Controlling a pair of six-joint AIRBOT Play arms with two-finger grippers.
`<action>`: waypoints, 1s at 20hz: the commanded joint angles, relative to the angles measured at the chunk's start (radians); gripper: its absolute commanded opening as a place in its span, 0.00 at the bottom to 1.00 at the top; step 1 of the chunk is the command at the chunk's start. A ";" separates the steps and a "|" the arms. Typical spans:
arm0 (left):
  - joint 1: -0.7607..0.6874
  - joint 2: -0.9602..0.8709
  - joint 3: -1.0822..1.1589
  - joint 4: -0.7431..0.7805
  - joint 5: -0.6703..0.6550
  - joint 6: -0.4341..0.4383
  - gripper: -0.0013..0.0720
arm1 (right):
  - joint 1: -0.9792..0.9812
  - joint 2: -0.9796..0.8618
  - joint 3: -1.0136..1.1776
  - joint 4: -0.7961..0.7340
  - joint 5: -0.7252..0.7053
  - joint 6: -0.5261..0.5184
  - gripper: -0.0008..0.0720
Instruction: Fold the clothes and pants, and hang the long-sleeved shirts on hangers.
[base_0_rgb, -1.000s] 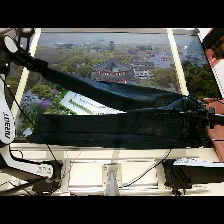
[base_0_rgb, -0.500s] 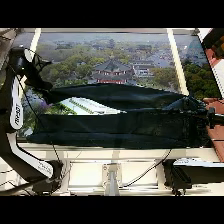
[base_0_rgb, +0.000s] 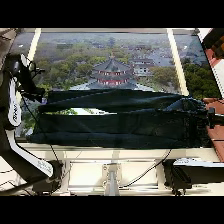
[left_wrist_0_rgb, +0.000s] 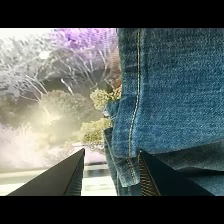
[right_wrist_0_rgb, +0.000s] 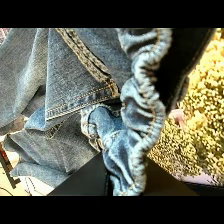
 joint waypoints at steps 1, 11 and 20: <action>0.032 0.001 0.000 -0.052 -0.004 -0.026 0.55 | 0.000 0.000 0.001 0.000 -0.002 0.000 0.09; 0.269 0.003 -0.030 -0.418 -0.038 -0.272 0.62 | 0.000 0.000 0.001 0.000 -0.013 -0.011 0.09; 0.376 0.187 -0.422 -0.568 0.283 -0.057 0.49 | 0.000 0.000 0.001 0.000 -0.033 -0.019 0.09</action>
